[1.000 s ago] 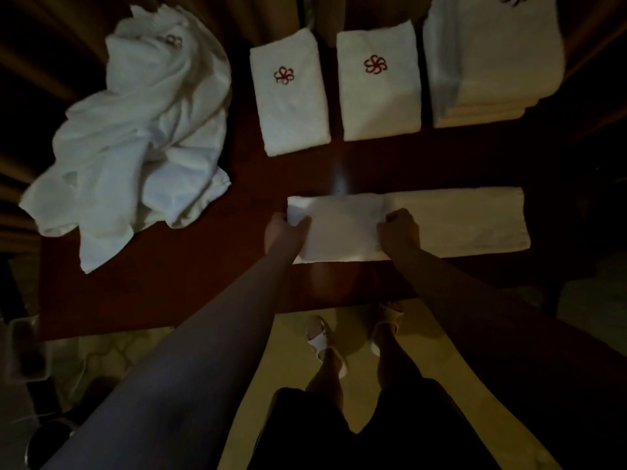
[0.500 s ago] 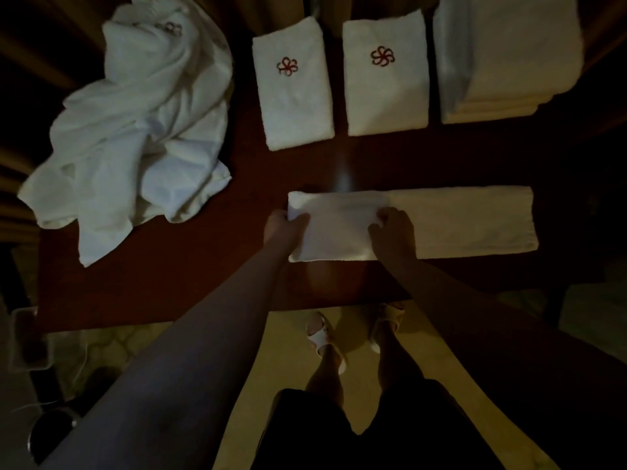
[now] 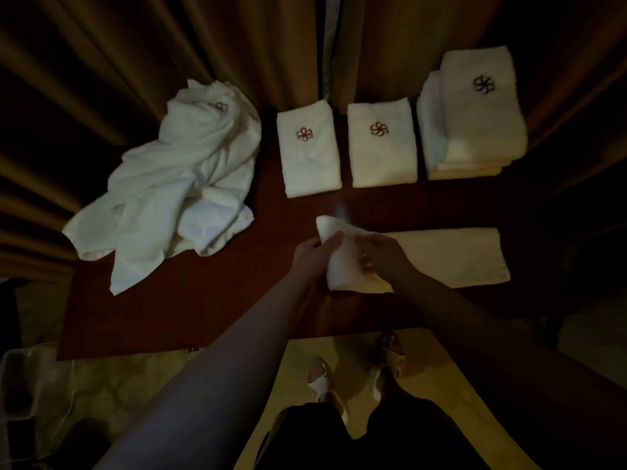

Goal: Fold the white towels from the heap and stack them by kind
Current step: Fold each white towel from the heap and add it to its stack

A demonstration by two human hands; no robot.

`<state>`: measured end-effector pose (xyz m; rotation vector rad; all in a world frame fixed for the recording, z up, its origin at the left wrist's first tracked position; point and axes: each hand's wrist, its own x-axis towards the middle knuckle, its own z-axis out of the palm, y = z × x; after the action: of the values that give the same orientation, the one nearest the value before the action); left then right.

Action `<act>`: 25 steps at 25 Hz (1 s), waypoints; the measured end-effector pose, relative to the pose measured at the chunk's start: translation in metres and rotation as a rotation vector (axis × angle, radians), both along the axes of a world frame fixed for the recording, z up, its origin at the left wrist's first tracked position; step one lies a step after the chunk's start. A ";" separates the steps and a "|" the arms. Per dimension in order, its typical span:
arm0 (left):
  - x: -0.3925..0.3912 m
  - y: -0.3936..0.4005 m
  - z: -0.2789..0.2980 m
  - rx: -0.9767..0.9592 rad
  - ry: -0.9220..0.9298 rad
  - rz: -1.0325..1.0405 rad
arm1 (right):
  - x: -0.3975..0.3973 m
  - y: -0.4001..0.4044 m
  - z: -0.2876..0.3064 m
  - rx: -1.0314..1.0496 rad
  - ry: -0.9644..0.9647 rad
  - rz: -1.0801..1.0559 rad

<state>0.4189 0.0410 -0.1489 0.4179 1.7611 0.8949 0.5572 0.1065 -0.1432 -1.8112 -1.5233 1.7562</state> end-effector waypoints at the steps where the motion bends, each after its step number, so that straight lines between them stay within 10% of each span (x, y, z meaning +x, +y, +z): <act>1: 0.009 0.003 0.008 0.007 -0.055 -0.003 | -0.002 -0.002 0.009 -0.124 0.079 -0.049; 7: 0.060 0.040 0.028 0.000 -0.298 -0.010 | 0.042 0.010 0.025 0.005 -0.005 -0.127; 25: 0.159 0.075 -0.058 -0.164 0.165 -0.250 | 0.219 0.101 -0.045 -0.054 -0.192 -0.318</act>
<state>0.5778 0.1159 -0.2073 0.6030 1.8663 0.5477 0.7767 0.2079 -0.1886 -2.1619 -1.1725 1.5247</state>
